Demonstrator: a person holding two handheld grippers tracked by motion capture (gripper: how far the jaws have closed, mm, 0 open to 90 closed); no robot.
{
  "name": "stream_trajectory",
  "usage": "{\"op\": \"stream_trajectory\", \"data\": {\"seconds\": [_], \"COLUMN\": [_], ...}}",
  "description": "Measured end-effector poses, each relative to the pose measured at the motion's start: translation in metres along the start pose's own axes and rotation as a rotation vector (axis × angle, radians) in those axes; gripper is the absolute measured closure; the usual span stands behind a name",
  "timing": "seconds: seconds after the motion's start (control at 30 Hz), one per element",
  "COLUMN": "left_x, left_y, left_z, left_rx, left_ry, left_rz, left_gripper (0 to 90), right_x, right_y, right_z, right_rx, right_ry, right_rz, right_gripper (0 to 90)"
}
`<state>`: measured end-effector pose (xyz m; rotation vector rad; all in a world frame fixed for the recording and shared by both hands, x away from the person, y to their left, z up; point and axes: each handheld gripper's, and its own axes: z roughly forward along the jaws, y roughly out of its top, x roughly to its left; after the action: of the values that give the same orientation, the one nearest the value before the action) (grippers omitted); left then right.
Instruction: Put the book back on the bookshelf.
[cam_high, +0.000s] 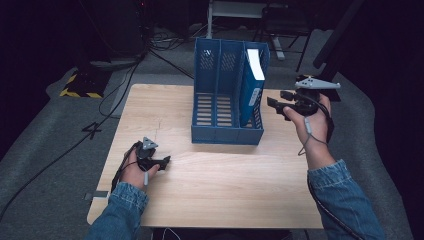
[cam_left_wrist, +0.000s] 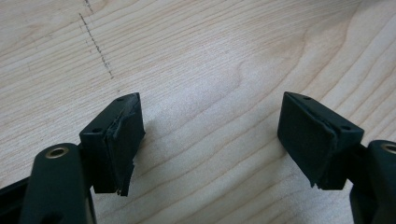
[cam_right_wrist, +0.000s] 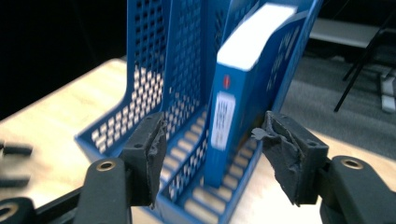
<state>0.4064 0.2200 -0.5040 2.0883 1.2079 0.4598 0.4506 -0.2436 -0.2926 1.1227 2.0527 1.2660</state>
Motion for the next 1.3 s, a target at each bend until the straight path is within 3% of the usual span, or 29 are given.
{"op": "stream_trajectory", "data": {"seconds": [0.3, 0.47, 0.63, 0.7, 0.77, 0.93, 1.3], "left_x": [0.0, 0.0, -0.001, -0.001, -0.001, -0.001, -0.001], "left_y": [0.001, 0.001, 0.0, 0.0, 0.0, 0.0, 0.001], "left_z": [0.001, 0.0, 0.0, 0.0, 0.0, 0.0, 0.001], "left_rx": [0.0, 0.001, 0.001, 0.001, 0.001, 0.0, -0.003], "left_ry": [0.001, 0.002, 0.0, 0.001, 0.0, -0.001, -0.001], "left_rz": [0.005, 0.006, 0.003, 0.003, 0.003, 0.002, 0.005], "left_gripper": [23.0, 23.1, 23.2, 23.2, 23.1, 23.1, 23.0], "right_x": [-0.006, -0.004, -0.003, -0.004, -0.006, -0.008, -0.003], "right_y": [-0.047, -0.075, -0.1, -0.115, -0.127, -0.146, -0.178], "right_z": [-0.009, -0.012, -0.007, -0.001, 0.008, 0.018, 0.026], "right_rx": [0.063, 0.108, 0.131, 0.168, 0.255, 0.321, 0.378], "right_ry": [0.086, 0.097, 0.118, 0.126, 0.14, 0.139, 0.162], "right_rz": [0.038, 0.015, 0.036, 0.051, 0.042, 0.044, 0.017], "right_gripper": [38.5, 37.3, 36.9, 37.0, 36.5, 36.5, 35.6]}}
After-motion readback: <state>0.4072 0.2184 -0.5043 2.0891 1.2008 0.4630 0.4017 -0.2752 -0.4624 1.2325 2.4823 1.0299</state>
